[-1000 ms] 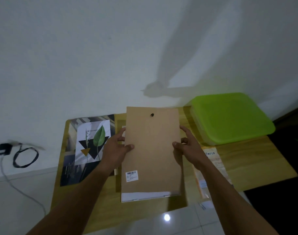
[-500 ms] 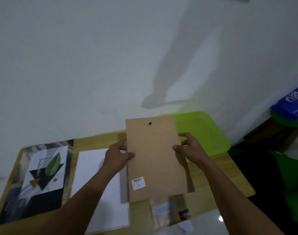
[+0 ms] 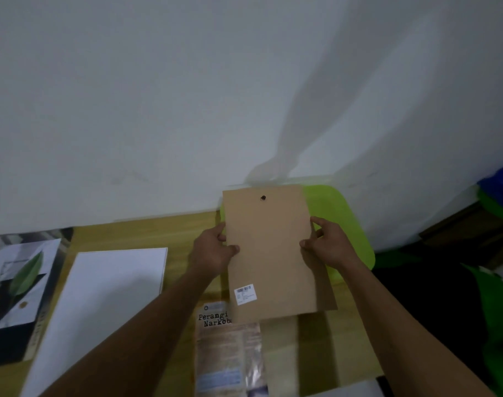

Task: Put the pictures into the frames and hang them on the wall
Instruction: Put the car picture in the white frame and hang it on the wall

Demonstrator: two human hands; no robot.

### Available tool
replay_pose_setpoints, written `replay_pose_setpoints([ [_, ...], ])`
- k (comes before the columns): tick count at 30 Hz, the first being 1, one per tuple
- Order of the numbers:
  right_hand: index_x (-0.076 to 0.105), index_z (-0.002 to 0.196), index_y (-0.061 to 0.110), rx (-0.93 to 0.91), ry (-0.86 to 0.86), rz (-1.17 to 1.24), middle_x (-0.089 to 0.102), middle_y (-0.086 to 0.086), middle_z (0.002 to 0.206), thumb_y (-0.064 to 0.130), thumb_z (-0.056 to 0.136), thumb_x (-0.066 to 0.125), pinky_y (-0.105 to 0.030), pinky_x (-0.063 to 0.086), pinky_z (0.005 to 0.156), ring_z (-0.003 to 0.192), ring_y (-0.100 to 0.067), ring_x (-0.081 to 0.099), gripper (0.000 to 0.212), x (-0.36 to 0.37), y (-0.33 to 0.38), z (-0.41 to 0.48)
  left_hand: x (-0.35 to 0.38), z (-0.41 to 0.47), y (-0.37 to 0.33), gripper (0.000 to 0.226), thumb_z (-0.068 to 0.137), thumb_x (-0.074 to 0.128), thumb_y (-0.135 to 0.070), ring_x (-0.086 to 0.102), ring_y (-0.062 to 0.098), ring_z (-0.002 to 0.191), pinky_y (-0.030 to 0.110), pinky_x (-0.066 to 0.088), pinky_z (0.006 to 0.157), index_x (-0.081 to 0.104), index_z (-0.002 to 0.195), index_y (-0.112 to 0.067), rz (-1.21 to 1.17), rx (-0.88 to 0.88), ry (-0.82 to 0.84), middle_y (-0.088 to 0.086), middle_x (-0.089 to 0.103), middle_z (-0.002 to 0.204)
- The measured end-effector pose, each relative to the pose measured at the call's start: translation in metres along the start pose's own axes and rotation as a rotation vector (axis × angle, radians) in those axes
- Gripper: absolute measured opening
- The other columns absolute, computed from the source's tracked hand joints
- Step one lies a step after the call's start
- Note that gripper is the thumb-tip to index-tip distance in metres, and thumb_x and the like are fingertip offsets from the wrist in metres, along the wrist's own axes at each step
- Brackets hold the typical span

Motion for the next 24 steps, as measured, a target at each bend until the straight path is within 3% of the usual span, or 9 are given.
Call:
replay_pose_setpoints([
  [4, 0.052, 0.141, 0.01, -0.033, -0.053, -0.145, 0.062, -0.014, 0.131, 0.021, 0.078, 0.081, -0.029, 0.045, 0.092, 0.119, -0.028, 0.059, 0.07, -0.001, -0.001, 0.004, 0.015, 0.007, -0.001, 0.074, 0.077, 0.079, -0.023, 0.061, 0.024, 0.106, 0.039, 0.05, 0.095, 0.044, 0.143, -0.016, 0.066, -0.018, -0.021, 0.005, 0.063, 0.119],
  [11, 0.067, 0.109, 0.003, -0.085, -0.118, -0.264, 0.069, -0.019, 0.107, 0.017, 0.081, 0.076, -0.037, 0.05, 0.08, 0.101, -0.034, 0.064, 0.033, 0.002, 0.0, 0.0, 0.022, 0.013, -0.003, 0.069, 0.077, 0.077, -0.024, 0.062, 0.024, 0.105, 0.035, 0.049, 0.093, 0.049, 0.14, -0.015, 0.179, 0.01, -0.064, 0.005, 0.061, 0.12],
  [16, 0.059, 0.129, 0.006, -0.128, -0.169, -0.274, 0.062, -0.019, 0.123, 0.028, 0.094, 0.059, -0.039, 0.05, 0.088, 0.111, -0.036, 0.06, 0.042, 0.005, 0.014, -0.011, 0.005, 0.006, 0.0, 0.062, 0.079, 0.076, -0.027, 0.062, 0.022, 0.101, 0.032, 0.049, 0.089, 0.054, 0.136, -0.017, 0.161, 0.031, -0.091, 0.002, 0.062, 0.115],
  [18, 0.052, 0.138, 0.007, -0.142, -0.143, -0.281, 0.06, -0.016, 0.131, 0.024, 0.093, 0.059, -0.037, 0.049, 0.094, 0.119, -0.031, 0.057, 0.048, 0.011, 0.026, -0.019, -0.009, -0.004, 0.005, 0.049, 0.081, 0.073, -0.026, 0.064, 0.018, 0.093, 0.027, 0.047, 0.084, 0.061, 0.128, -0.016, 0.145, 0.048, -0.117, -0.001, 0.064, 0.107],
  [20, 0.046, 0.142, 0.007, -0.173, -0.12, -0.284, 0.056, -0.015, 0.136, 0.018, 0.093, 0.058, -0.037, 0.046, 0.1, 0.125, -0.03, 0.053, 0.052, 0.021, 0.043, -0.03, -0.026, -0.019, 0.016, 0.046, 0.084, 0.071, -0.026, 0.061, 0.013, 0.086, 0.023, 0.044, 0.083, 0.061, 0.128, -0.017, 0.141, 0.069, -0.127, -0.001, 0.065, 0.112],
  [24, 0.046, 0.143, 0.009, -0.249, -0.102, -0.301, 0.055, -0.014, 0.137, 0.017, 0.094, 0.056, -0.035, 0.044, 0.099, 0.124, -0.029, 0.053, 0.05, 0.059, 0.082, -0.063, -0.07, -0.051, 0.054, 0.044, 0.084, 0.071, -0.029, 0.065, 0.016, 0.093, 0.029, 0.049, 0.089, 0.063, 0.126, -0.017, 0.135, 0.095, -0.134, 0.002, 0.066, 0.115],
])
Point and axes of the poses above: each hand's wrist, its own z-axis towards the middle knuckle, its own x-axis out of the palm, y = z × x, the point moved 1 cm from there along z, towards the middle knuckle
